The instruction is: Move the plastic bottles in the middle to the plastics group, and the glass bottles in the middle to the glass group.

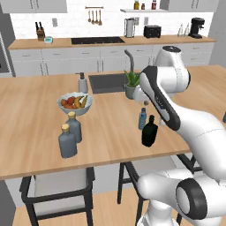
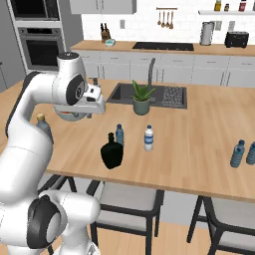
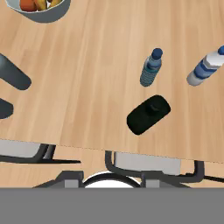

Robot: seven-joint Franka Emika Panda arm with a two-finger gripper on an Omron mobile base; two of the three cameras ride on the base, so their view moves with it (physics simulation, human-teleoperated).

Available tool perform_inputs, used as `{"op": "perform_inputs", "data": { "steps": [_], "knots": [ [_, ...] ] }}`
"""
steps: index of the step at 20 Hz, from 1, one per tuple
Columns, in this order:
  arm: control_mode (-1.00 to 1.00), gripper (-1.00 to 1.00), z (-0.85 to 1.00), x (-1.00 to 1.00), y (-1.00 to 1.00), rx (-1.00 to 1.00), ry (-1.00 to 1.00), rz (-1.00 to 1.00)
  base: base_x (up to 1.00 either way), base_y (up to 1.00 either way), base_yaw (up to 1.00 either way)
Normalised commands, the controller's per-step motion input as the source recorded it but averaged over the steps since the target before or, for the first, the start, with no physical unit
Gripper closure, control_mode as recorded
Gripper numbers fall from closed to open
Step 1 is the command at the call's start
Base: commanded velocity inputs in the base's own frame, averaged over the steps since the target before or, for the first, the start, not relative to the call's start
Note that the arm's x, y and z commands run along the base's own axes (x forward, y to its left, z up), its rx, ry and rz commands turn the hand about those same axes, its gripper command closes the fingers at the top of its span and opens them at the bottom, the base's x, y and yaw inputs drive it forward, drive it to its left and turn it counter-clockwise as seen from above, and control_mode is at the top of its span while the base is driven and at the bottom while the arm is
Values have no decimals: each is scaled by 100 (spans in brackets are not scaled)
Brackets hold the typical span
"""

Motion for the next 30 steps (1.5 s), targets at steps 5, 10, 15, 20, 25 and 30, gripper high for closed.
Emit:
{"op": "perform_inputs", "data": {
  "steps": [5, 10, 15, 20, 25, 30],
  "knots": [
    [-100, -100, -18, 4, 9, 0, 2, -7, 0, 0, 0],
    [-100, -100, -54, 32, -13, -1, 8, -21, 0, 0, 0],
    [-100, -100, -60, 64, -70, 0, 0, -16, 0, 0, 0],
    [-100, -100, -42, 46, -55, 1, 0, -4, 0, 0, 0],
    [-100, -100, -34, 30, 0, 0, -2, 0, 0, 0, 0],
    [-100, -100, -30, 8, 0, 0, 0, 3, 0, 0, 0]
  ]
}}
